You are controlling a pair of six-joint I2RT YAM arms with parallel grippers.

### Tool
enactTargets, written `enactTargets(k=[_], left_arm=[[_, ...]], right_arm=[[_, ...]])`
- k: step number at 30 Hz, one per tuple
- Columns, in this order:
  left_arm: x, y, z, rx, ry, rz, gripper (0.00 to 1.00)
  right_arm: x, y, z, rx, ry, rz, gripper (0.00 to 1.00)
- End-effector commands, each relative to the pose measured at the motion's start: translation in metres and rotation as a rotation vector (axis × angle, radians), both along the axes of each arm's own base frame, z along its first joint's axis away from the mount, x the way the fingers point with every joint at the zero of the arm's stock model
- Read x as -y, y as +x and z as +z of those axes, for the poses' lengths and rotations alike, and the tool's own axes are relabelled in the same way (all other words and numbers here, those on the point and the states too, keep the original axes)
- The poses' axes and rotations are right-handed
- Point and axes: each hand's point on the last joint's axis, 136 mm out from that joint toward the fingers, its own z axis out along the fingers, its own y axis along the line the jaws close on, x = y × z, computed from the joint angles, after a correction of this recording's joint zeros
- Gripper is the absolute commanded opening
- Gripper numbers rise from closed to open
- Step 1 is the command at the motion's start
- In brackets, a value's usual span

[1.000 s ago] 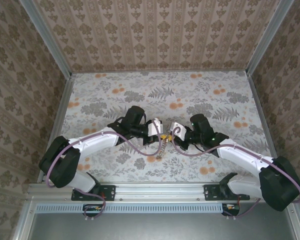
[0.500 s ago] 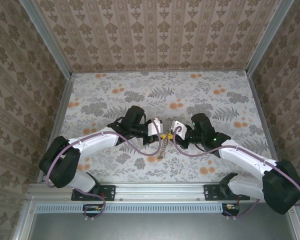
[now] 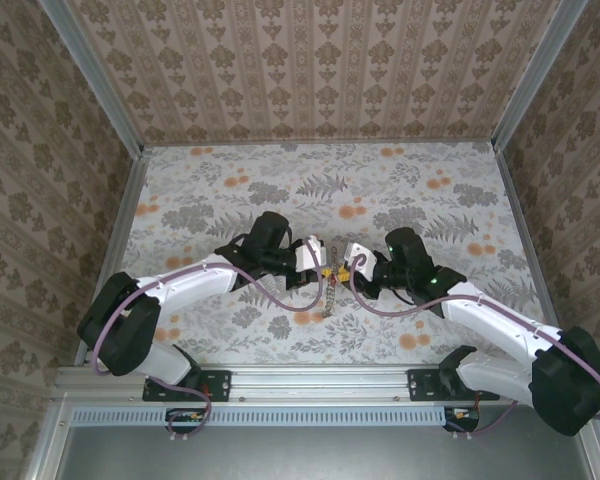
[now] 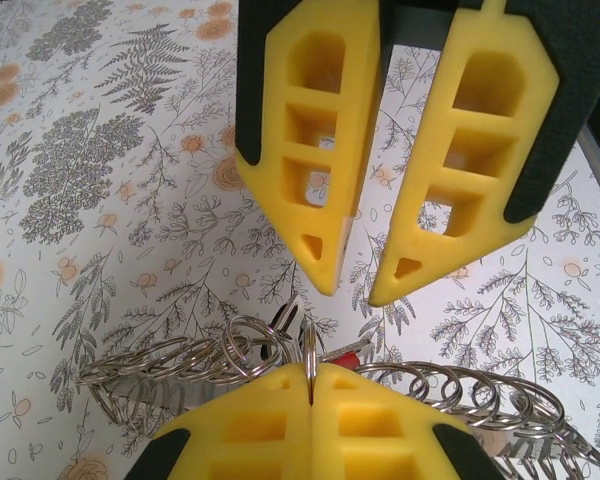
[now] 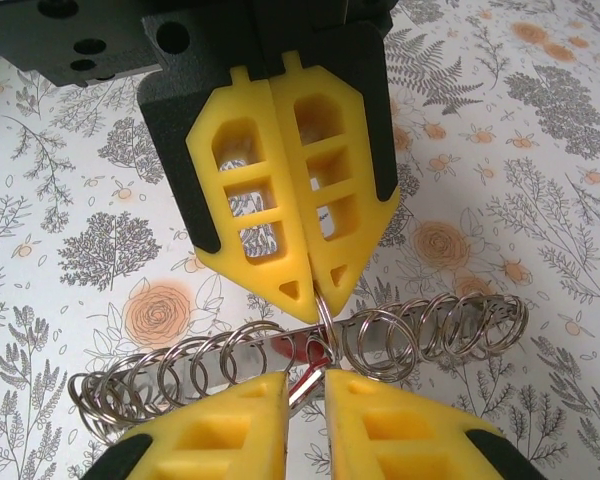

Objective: Put the keys on the keyring

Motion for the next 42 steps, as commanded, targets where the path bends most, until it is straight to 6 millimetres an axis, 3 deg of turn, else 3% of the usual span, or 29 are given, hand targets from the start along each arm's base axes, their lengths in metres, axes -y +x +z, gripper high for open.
enactTargets(k=[1,20,31,36,42], left_arm=[[0.006,-0.004,0.019,0.038,-0.052,-0.031,0.00],[0.005,-0.007,0.019,0.040,-0.054,-0.042,0.00],[0.003,-0.007,0.021,0.047,-0.067,-0.031,0.00],[-0.002,-0.004,0.022,0.032,-0.112,-0.003,0.16],[-0.008,-0.002,0.019,-0.002,-0.135,0.004,0.20]], right_arm=[[-0.007,0.005,0.011,0.037,0.014,0.021,0.21],[-0.013,0.016,0.007,0.057,0.012,0.020,0.23],[-0.014,0.013,0.000,0.023,-0.001,0.036,0.03],[-0.016,0.014,0.006,0.052,0.033,0.040,0.00],[-0.018,0.013,0.008,0.050,0.047,0.047,0.00]])
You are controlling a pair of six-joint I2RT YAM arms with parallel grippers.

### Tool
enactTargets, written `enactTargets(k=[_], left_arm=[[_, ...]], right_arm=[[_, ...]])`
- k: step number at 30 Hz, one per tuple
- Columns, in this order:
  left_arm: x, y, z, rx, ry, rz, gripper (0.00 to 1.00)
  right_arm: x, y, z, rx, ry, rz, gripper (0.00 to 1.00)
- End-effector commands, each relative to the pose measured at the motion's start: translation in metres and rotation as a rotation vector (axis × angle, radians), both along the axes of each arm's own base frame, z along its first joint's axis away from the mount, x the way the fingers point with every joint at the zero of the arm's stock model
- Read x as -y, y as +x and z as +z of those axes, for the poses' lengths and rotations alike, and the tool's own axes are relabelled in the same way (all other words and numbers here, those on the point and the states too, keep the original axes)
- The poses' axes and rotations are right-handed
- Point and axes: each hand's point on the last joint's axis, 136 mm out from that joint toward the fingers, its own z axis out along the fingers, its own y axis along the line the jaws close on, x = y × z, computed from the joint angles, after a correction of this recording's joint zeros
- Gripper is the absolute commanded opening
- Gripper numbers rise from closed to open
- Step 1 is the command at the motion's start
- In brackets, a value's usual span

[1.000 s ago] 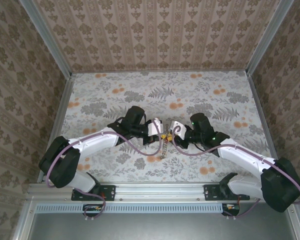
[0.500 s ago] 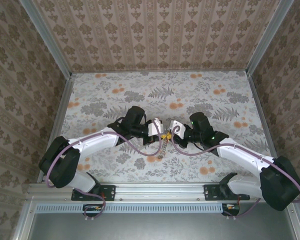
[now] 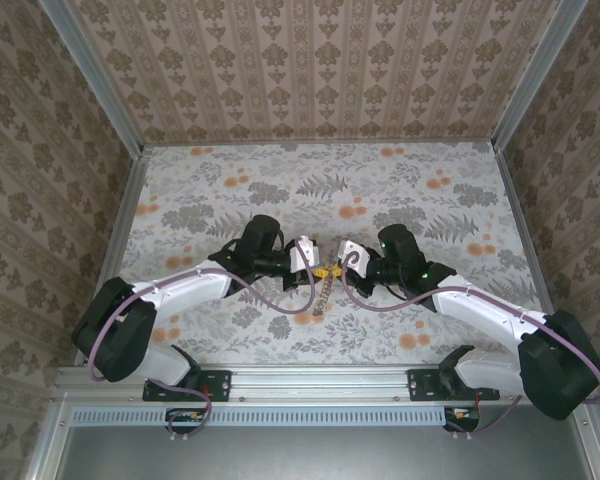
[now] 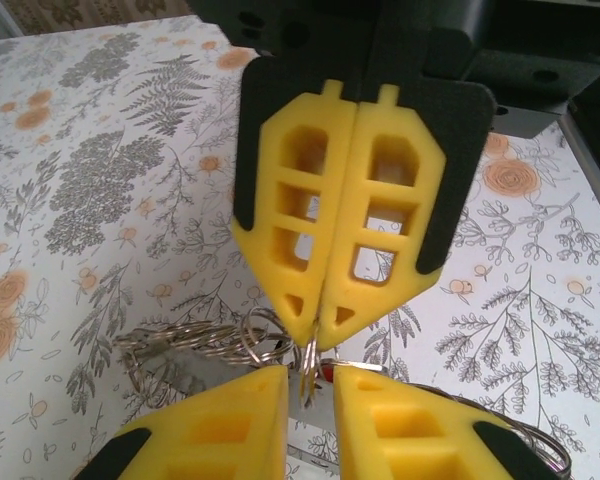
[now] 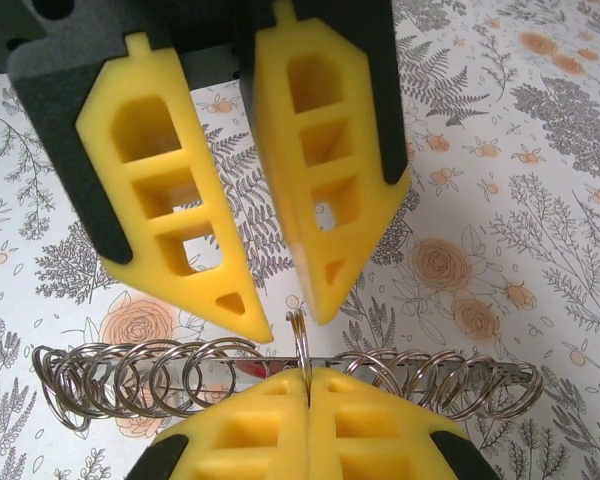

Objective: Put the keys on the keyring

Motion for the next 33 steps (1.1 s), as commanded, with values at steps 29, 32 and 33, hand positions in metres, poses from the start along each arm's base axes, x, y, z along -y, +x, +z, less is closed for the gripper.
enactTargets(k=[29,32,33], left_arm=[[0.005,0.001,0.002,-0.034,-0.025,-0.026,0.11],[0.006,0.001,0.004,-0.033,-0.028,-0.029,0.00],[0.006,0.002,0.004,-0.032,-0.028,-0.029,0.00]], right_arm=[[-0.009,-0.002,0.019,0.035,0.076,0.037,0.00],[-0.009,-0.003,0.018,0.030,0.071,0.039,0.00],[-0.008,-0.003,0.018,0.029,0.070,0.039,0.01]])
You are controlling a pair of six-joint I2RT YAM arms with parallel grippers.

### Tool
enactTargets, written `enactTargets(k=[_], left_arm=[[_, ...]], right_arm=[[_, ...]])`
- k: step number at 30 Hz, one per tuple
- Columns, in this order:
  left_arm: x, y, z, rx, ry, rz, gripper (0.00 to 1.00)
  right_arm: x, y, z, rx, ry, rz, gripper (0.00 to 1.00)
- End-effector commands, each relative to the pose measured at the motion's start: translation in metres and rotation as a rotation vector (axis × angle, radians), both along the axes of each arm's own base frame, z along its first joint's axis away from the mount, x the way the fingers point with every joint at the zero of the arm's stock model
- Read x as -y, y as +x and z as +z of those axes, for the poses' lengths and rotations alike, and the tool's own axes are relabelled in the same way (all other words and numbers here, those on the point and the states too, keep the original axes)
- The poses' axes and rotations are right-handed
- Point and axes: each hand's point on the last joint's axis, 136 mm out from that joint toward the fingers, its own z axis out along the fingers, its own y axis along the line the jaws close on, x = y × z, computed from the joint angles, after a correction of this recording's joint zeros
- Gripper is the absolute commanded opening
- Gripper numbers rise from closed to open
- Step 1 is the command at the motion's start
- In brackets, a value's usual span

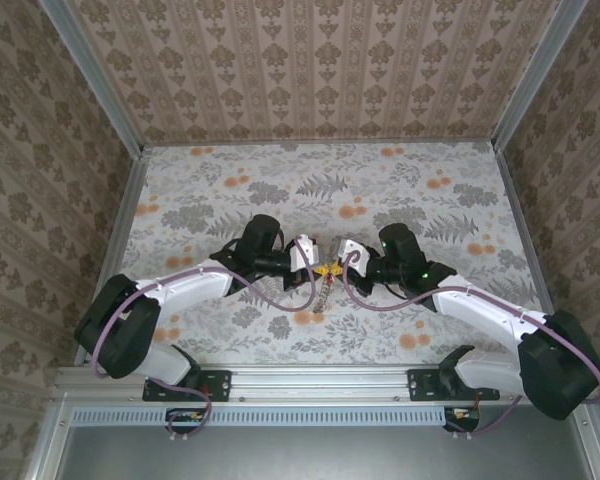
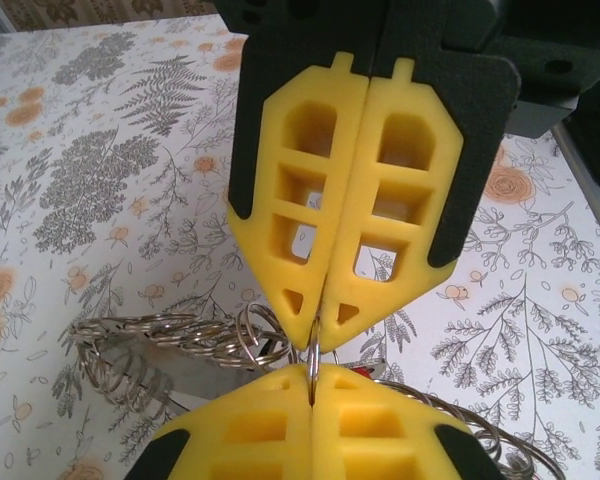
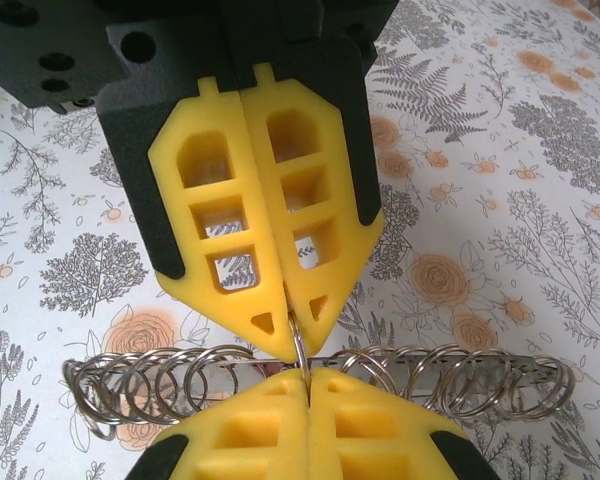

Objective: Put the keys on the keyring

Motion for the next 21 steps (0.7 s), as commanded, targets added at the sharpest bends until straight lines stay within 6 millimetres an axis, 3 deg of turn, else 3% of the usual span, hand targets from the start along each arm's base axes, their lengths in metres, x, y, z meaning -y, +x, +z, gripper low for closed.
enactTargets(k=[1,9,14,21], left_arm=[[0.004,0.002,0.009,0.000,-0.021,-0.021,0.00],[0.002,0.005,0.017,0.031,-0.039,0.004,0.00],[0.000,0.006,0.019,0.038,-0.041,0.017,0.00],[0.001,0.008,0.021,0.037,-0.047,0.016,0.00]], right_arm=[[-0.005,-0.003,0.012,0.020,0.045,0.022,0.04],[0.001,0.004,0.001,-0.060,0.076,-0.085,0.27],[0.016,0.013,0.004,-0.039,0.132,-0.229,0.29],[0.016,-0.005,-0.008,-0.066,0.135,-0.216,0.30]])
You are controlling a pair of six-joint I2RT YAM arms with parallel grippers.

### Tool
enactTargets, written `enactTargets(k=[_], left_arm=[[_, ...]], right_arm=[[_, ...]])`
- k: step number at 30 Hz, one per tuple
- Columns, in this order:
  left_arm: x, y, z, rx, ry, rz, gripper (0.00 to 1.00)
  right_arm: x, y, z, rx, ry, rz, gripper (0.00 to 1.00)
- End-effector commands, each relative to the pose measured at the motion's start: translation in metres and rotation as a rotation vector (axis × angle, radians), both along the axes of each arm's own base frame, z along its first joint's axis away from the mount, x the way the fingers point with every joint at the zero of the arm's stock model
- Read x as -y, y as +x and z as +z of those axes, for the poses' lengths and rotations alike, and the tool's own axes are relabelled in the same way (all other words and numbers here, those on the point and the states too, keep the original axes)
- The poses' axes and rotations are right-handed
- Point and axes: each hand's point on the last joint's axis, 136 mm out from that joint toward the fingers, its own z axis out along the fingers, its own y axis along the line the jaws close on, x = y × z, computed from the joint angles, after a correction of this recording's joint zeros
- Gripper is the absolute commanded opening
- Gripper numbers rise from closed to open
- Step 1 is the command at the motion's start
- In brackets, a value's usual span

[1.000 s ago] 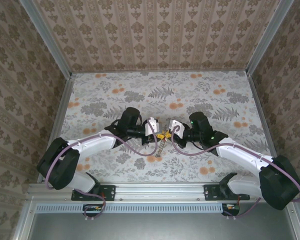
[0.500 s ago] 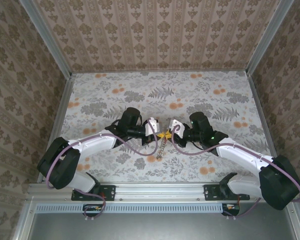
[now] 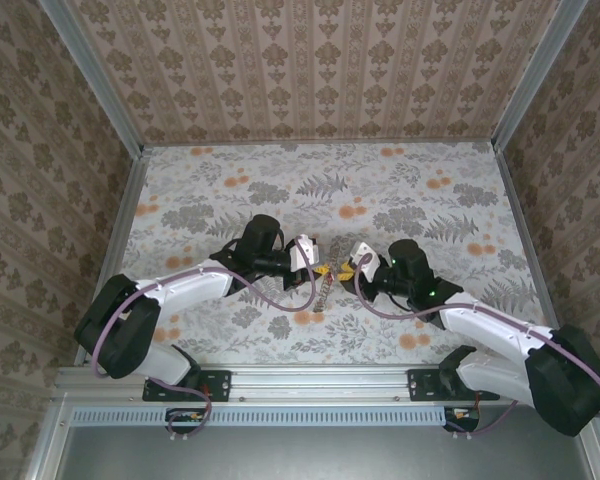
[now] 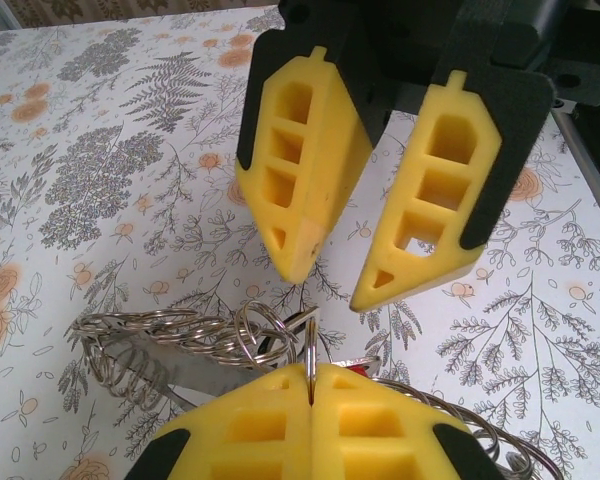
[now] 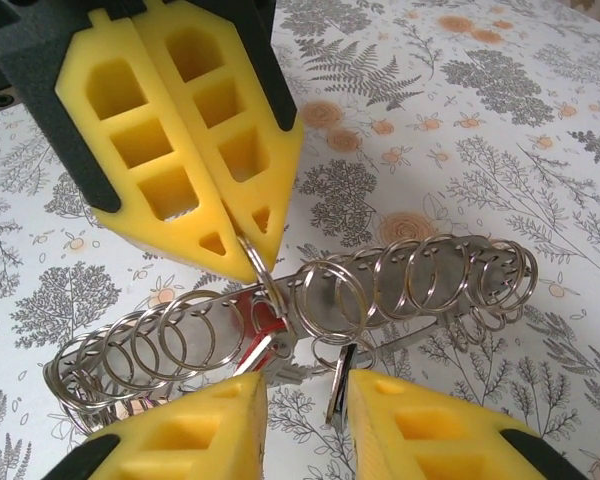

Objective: Put the keys on the keyring

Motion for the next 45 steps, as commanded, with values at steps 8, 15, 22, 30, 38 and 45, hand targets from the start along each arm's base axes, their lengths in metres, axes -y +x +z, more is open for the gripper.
enactTargets(k=[8,15,22,30,38,45], left_arm=[[0.001,0.005,0.021,0.032,-0.052,0.005,0.00],[-0.001,0.003,0.022,0.035,-0.049,0.007,0.00],[-0.001,0.002,0.023,0.035,-0.051,0.004,0.00],[-0.002,0.002,0.022,0.034,-0.049,0.009,0.00],[-0.002,0.002,0.024,0.036,-0.049,0.009,0.00],[-0.002,0.003,0.023,0.034,-0.046,0.011,0.00]], right_arm=[[-0.017,-0.010,-0.010,0.001,0.000,0.032,0.30],[-0.025,-0.007,-0.020,0.014,-0.029,0.040,0.29],[-0.024,0.006,-0.019,0.066,-0.039,-0.011,0.30],[-0.020,0.006,-0.031,0.060,-0.082,-0.018,0.32],[-0.018,0.009,-0.037,0.075,-0.094,-0.036,0.26],[-0.017,0.014,-0.032,0.106,-0.086,-0.054,0.25]])
